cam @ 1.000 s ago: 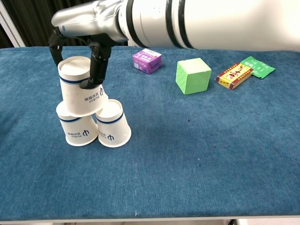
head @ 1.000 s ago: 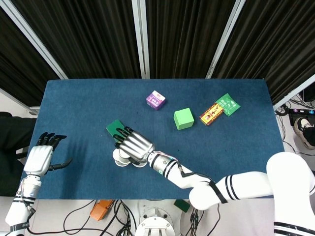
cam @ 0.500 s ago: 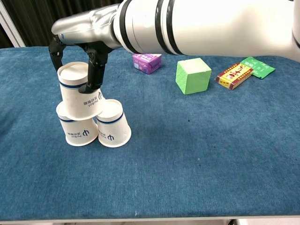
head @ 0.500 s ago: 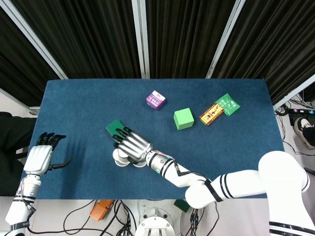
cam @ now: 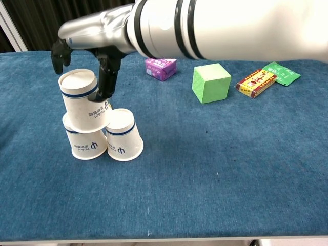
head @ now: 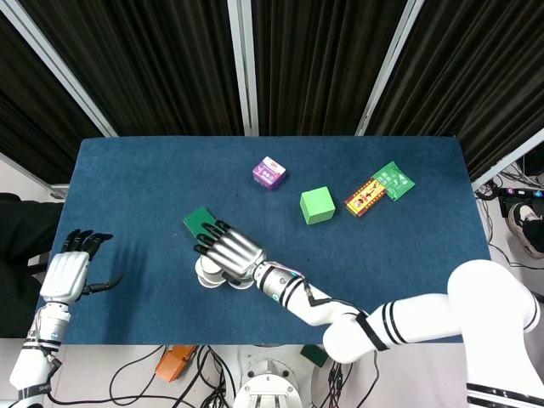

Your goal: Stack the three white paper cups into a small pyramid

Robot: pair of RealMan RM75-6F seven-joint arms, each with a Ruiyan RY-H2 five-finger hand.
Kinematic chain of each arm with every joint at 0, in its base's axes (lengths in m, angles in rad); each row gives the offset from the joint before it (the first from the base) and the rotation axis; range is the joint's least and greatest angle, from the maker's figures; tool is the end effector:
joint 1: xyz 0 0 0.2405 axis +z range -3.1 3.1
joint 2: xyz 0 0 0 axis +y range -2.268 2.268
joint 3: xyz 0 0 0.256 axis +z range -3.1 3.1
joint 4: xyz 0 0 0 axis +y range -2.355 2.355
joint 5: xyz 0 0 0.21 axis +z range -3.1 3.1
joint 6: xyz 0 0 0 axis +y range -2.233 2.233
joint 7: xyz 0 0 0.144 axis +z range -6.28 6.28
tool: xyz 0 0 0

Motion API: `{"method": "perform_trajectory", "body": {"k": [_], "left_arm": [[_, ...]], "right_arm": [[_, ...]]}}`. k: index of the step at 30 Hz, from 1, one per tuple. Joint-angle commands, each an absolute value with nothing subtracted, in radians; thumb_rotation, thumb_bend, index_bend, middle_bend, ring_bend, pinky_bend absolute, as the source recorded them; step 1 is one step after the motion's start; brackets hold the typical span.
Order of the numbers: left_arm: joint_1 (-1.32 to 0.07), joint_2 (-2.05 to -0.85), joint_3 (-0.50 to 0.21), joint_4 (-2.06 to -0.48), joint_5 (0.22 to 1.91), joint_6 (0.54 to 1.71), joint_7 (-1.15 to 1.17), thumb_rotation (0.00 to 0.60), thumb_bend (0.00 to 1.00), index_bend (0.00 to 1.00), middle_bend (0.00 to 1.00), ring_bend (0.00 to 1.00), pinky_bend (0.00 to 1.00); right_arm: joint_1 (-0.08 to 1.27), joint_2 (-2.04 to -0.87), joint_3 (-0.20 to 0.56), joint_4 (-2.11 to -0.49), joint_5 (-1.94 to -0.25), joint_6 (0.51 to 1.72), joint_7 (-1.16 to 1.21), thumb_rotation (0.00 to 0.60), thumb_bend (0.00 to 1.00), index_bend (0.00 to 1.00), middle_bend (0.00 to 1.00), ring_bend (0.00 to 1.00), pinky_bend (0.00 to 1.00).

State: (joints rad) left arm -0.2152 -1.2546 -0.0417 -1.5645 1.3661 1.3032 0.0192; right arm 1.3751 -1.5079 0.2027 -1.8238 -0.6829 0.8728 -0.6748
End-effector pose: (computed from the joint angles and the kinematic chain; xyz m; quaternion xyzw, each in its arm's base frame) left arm -0.3077 0.2169 0.0994 -0.6064 -0.4558 -0.3659 0.5391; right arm 0.0743 -0.3013 -0.0363 0.8743 -0.2257 0.3620 0.2318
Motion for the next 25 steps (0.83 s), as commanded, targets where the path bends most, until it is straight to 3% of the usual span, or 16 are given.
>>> {"method": "perform_trajectory", "body": {"k": [1,4,10,16,21,25], "left_arm": [[-0.214,-1.251,-0.046,-1.564,1.366,1.308,0.016,0.416,0.23,0.19,0.19,0.11,0.0],[-0.212,-1.244,-0.053,-1.558,1.372,1.318,0.006,0.419,0.23,0.19,0.19,0.11,0.0],[-0.205,-1.231,-0.061,-1.537,1.394,1.35,-0.013,0.42,0.21,0.19,0.19,0.11,0.0],[-0.184,-1.225,-0.052,-1.521,1.434,1.399,-0.023,0.467,0.19,0.19,0.19,0.11,0.0],[-0.151,-1.222,-0.038,-1.528,1.454,1.45,-0.018,0.493,0.18,0.19,0.19,0.11,0.0],[-0.129,-1.222,-0.023,-1.532,1.469,1.474,-0.018,0.51,0.18,0.19,0.19,0.11,0.0]], "right_arm": [[1.332,-1.45,0.197,-1.886,-0.727,0.953,-0.668,0.6,0.5,0.16,0.2,0.05,0.15],[1.241,-1.363,0.158,-1.966,-0.813,1.075,-0.66,0.6,0.47,0.1,0.2,0.05,0.14],[0.962,-1.18,-0.023,-2.078,-1.034,1.369,-0.614,0.6,0.28,0.0,0.13,0.01,0.11],[0.665,-1.085,-0.204,-1.972,-1.259,1.556,-0.366,0.6,0.27,0.0,0.05,0.0,0.07],[0.478,-1.103,-0.26,-1.824,-1.338,1.645,-0.171,0.6,0.27,0.0,0.04,0.0,0.04],[0.392,-1.117,-0.258,-1.753,-1.381,1.684,-0.1,0.6,0.27,0.0,0.04,0.0,0.03]]}}
